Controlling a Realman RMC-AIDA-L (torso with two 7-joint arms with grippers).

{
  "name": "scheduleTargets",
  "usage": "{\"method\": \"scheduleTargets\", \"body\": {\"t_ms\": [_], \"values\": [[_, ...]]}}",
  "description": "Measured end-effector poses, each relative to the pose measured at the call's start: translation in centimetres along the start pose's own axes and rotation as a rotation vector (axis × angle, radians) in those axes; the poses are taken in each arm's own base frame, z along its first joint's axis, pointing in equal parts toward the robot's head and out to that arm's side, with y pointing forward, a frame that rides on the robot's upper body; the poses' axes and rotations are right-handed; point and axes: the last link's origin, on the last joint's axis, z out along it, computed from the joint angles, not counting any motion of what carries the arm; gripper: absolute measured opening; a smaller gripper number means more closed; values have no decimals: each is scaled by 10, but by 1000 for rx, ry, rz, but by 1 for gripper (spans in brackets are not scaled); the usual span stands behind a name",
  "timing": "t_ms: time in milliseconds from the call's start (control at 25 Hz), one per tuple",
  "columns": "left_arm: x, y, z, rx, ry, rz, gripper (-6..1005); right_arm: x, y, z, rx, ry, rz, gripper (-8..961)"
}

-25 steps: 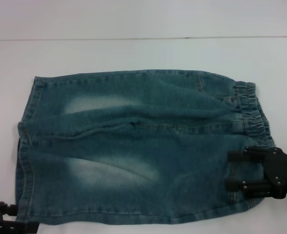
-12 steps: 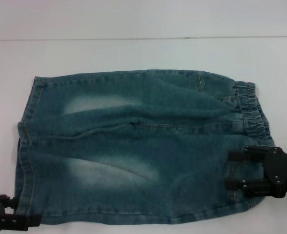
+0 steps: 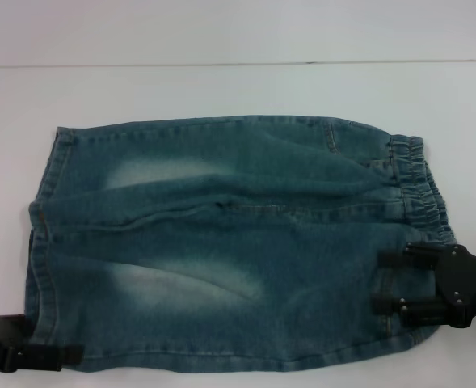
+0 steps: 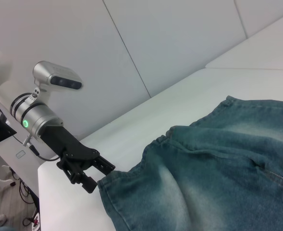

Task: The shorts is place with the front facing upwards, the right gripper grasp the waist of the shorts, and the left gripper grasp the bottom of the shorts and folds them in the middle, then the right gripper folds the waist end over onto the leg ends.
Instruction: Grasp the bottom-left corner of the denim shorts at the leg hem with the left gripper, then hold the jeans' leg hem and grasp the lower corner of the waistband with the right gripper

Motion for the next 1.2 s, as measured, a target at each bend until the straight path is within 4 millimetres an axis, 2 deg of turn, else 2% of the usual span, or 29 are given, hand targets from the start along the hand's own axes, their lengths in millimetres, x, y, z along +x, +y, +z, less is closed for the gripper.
{"method": "scheduleTargets", "body": {"t_ms": [280, 720, 840, 1000, 1200], "values": [[2, 0, 3, -12, -12, 2, 875, 0, 0, 0, 0, 1, 1, 911], [4, 1, 4, -3, -34, 23, 705, -2, 5, -1, -33, -21, 14, 910], [5, 1, 4, -2, -31, 26, 460, -8, 15, -2, -101, -58, 13, 910], [6, 2, 7, -6, -28, 27, 269, -13, 19, -4, -144, -71, 18, 910], [9, 3, 8, -8, -26, 34, 78, -10, 1, -17, 16, -114, 48, 909]]}}
